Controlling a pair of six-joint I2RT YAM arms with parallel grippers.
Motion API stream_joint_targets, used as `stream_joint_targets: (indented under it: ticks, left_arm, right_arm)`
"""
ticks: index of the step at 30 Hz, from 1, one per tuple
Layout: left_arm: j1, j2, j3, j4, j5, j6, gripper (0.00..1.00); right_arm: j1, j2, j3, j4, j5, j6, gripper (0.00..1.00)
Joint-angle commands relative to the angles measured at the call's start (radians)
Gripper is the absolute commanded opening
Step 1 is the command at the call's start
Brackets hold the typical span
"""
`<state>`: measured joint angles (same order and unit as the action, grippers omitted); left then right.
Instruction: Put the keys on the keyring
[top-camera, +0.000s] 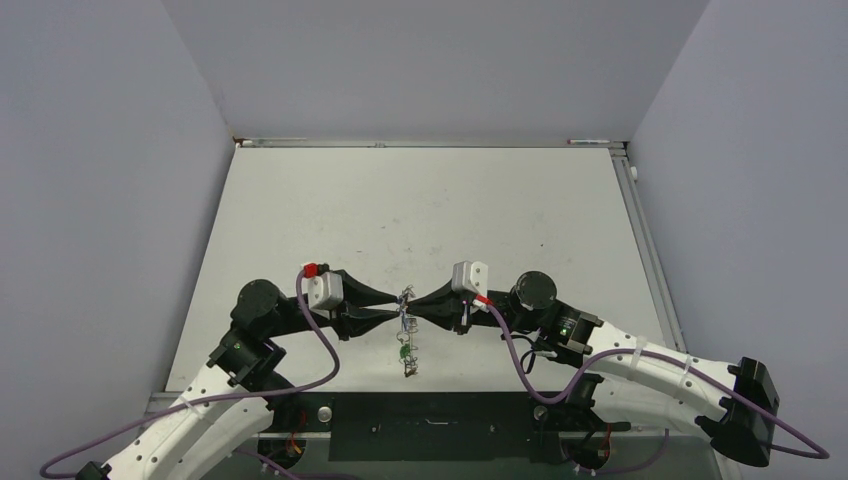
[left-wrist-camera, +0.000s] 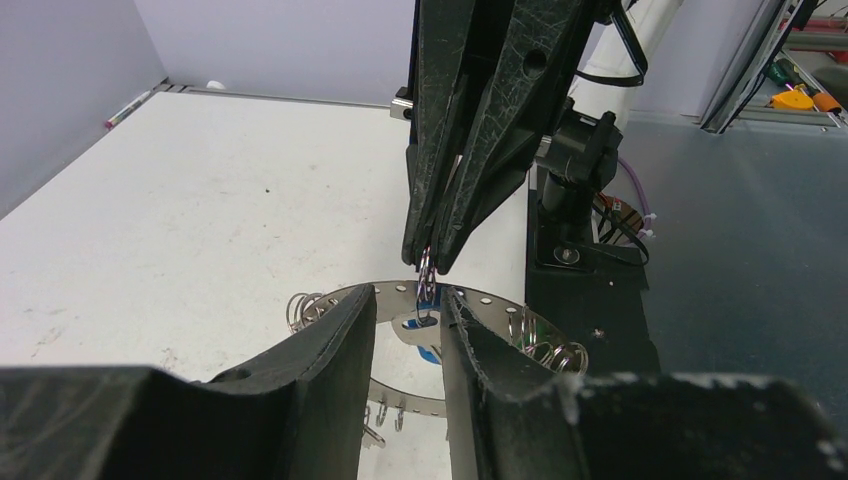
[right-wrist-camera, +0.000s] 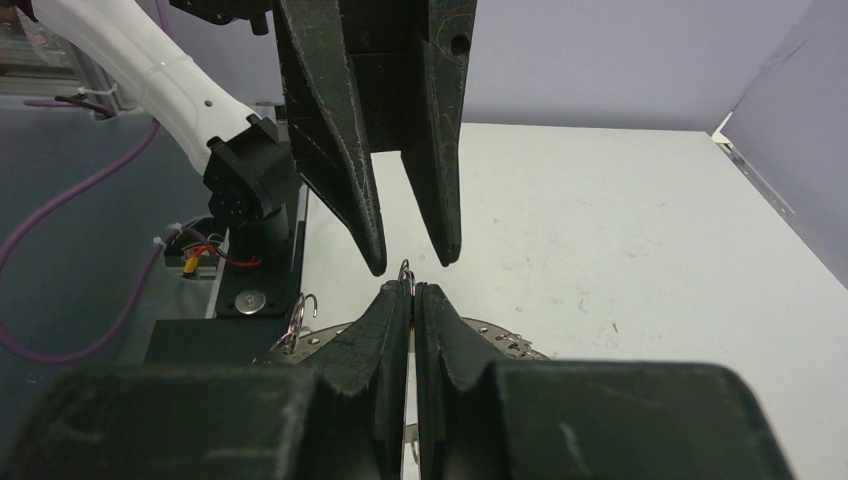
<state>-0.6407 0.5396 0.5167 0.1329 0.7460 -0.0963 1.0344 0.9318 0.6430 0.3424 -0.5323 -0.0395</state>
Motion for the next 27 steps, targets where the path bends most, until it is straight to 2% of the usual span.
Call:
stream_joint_targets:
  ticks: [1,11,17,20,27]
  left_arm:
    - [0.001,0.005,0.009,0.051,0.019,-0.006,0.27]
    - [0.001,0.026,0.014,0.056,0.04,-0.017,0.26]
    - [0.001,0.03,0.013,0.056,0.04,-0.019,0.14]
    - [0.0,0.029,0.014,0.056,0.038,-0.02,0.0]
    - [0.001,0.019,0.017,0.045,0.021,-0.016,0.0]
  right_arm:
    - [-0.005,-0.017,0.032,0.092,-0.022,0.007,0.05]
    - [-0.004,-0.014,0.037,0.092,-0.028,0.005,0.05]
    - [-0.005,-0.009,0.038,0.096,-0.029,0.005,0.05]
    - [-0.004,-0.008,0.04,0.098,-0.031,0.006,0.05]
    - [-0.004,-0.027,0.029,0.117,-0.005,0.008,0.05]
